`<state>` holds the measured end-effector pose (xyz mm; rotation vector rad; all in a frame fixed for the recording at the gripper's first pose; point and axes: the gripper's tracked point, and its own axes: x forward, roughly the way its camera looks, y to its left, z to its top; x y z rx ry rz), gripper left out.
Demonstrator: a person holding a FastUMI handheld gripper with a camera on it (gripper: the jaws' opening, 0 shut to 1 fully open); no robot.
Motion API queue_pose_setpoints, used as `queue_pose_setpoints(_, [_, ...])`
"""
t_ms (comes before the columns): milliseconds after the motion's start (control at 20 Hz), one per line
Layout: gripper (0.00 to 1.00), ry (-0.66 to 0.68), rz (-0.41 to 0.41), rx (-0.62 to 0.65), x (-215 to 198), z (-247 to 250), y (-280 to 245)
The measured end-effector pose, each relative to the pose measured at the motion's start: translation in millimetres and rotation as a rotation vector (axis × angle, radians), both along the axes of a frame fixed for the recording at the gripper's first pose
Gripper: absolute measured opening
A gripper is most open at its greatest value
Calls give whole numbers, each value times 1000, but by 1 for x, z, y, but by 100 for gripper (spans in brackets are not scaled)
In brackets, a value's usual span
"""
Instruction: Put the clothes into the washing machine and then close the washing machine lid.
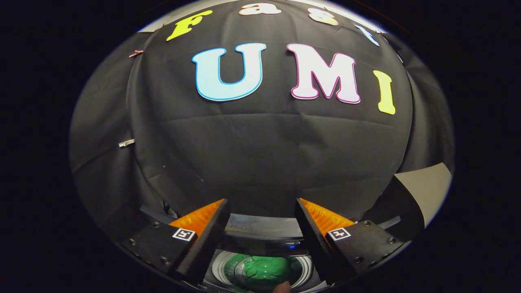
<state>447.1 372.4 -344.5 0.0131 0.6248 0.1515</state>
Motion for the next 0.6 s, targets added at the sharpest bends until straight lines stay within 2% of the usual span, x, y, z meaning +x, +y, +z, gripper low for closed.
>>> queue_pose_setpoints(200, [100, 63, 32, 21, -6, -8, 0])
queue_pose_setpoints(400, [100, 128, 142, -58, -43, -21, -15])
queue_pose_setpoints(600, [100, 103, 130, 4, -60, -8, -12])
